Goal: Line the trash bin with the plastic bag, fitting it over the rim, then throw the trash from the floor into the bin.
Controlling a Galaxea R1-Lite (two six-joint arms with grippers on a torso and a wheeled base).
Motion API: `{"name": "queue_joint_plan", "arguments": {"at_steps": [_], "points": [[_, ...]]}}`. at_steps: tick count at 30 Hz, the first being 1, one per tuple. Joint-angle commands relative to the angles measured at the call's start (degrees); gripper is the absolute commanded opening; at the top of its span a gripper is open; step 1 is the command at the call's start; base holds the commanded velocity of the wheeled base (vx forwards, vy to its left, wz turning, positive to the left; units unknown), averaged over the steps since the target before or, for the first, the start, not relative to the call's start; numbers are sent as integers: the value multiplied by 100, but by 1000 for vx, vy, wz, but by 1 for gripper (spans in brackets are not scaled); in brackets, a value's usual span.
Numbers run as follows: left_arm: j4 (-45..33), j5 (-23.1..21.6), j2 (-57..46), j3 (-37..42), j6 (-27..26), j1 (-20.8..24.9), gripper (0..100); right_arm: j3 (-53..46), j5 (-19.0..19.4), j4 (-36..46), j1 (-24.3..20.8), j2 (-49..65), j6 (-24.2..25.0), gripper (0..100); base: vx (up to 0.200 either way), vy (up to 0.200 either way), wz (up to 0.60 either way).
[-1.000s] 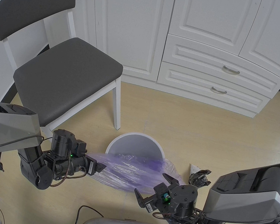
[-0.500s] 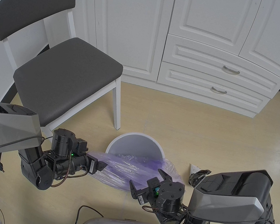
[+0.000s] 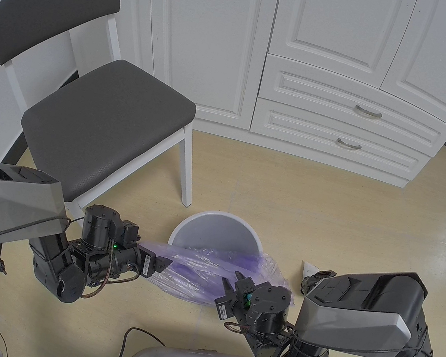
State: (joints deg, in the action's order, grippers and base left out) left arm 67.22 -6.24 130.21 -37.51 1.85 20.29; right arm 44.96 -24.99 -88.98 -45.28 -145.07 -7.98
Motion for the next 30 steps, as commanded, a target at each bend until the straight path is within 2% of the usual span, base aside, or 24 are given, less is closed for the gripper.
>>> {"name": "queue_joint_plan", "arguments": {"at_steps": [1,9,13,17,20,30], "points": [[2,0,13,-2,-1,2,100,39,3,-102,36,-13,7,0,0,0,0],[11,35,-22,86,-10,46,100,707,-23,-102,265,-127,271,0,0,0,0],[257,-79,-198,394,-62,19,100,1217,-32,-102,467,-189,456,0,0,0,0],[494,-773,-505,912,-177,2,100,1867,-182,-102,581,-470,588,0,0,0,0],[494,-1081,-734,1123,-273,-16,100,2237,-208,-102,660,-663,588,0,0,0,0],[494,-1151,-1560,1325,-291,-86,100,2975,-111,-5,783,-742,570,0,0,0,0]]}}
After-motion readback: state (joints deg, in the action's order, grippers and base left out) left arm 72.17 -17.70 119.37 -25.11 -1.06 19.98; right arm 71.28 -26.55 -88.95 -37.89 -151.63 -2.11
